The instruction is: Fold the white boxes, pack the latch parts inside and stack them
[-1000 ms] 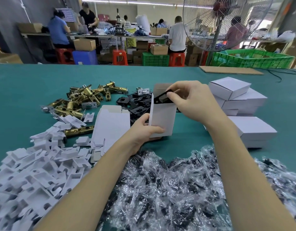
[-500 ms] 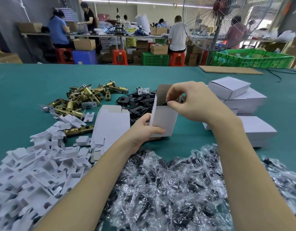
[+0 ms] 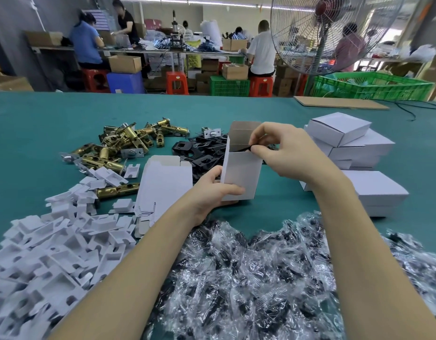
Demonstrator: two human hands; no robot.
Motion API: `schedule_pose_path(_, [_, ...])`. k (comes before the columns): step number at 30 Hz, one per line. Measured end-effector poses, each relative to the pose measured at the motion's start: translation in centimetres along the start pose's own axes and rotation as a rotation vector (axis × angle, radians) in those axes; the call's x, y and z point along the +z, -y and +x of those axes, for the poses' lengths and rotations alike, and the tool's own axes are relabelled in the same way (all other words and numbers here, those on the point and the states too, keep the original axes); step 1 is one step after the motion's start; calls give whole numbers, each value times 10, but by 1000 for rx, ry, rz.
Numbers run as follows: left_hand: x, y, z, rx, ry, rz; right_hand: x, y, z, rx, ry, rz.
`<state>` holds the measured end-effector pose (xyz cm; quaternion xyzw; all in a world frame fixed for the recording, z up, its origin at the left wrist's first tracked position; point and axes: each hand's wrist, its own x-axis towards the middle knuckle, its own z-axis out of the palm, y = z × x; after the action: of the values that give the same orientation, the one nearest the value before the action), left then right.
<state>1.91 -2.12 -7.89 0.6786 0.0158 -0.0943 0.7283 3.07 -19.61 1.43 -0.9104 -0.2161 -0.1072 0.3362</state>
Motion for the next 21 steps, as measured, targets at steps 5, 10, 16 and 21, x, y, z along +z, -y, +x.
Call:
schedule_pose_path(5, [1, 0, 0, 5, 1, 16, -7, 9, -3, 19, 175, -253])
schedule_pose_path(10, [0, 0, -1, 2, 2, 11, -6, 16, -3, 46, 191, -322])
schedule_pose_path(16, [0, 0, 1, 8, 5, -9, -7, 18, -3, -20, 145, -212])
schedule_pose_path(21, [0, 0, 3, 2, -40, -147, -16, 25, -3, -157, -29, 44])
